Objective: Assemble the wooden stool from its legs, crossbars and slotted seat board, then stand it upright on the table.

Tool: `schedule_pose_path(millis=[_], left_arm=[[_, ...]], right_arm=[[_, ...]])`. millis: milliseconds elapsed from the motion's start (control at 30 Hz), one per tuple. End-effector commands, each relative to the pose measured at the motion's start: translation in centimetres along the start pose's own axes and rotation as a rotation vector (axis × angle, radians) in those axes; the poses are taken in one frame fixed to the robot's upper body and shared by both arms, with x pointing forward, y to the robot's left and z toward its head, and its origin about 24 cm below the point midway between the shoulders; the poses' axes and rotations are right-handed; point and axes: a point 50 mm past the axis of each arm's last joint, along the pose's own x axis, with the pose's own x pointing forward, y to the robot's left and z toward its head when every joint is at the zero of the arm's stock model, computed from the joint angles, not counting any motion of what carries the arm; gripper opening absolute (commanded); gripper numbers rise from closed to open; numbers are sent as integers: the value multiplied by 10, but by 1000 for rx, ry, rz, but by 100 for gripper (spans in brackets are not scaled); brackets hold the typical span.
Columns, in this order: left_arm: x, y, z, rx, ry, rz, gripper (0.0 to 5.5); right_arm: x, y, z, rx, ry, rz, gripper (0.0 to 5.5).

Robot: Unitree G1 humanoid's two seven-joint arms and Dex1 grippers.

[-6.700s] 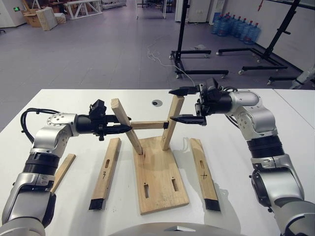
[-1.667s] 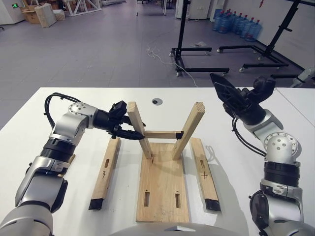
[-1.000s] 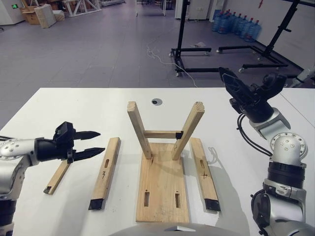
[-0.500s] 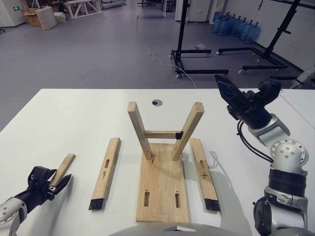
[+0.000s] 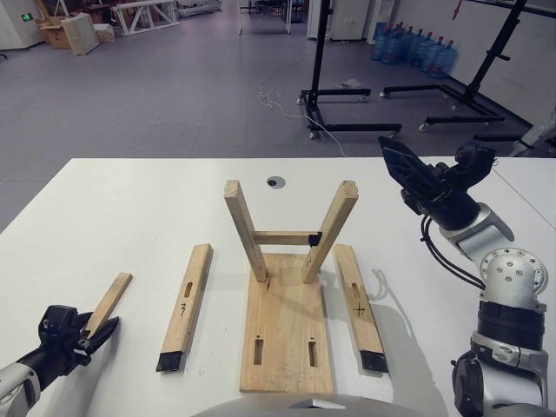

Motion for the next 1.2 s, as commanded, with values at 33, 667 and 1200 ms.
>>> schedule_pose_path(millis=[33, 667, 1200], left_arm=[[-1, 1, -37, -81, 196, 52, 233], [26, -16, 40, 88, -390, 136, 128], [-18, -156, 174, 201, -1032, -588, 128]], right_arm=[[3, -1, 4, -21, 31, -8, 475], [5, -1, 13, -4, -57, -18, 475], [-5, 71, -45, 378, 90, 154, 475]])
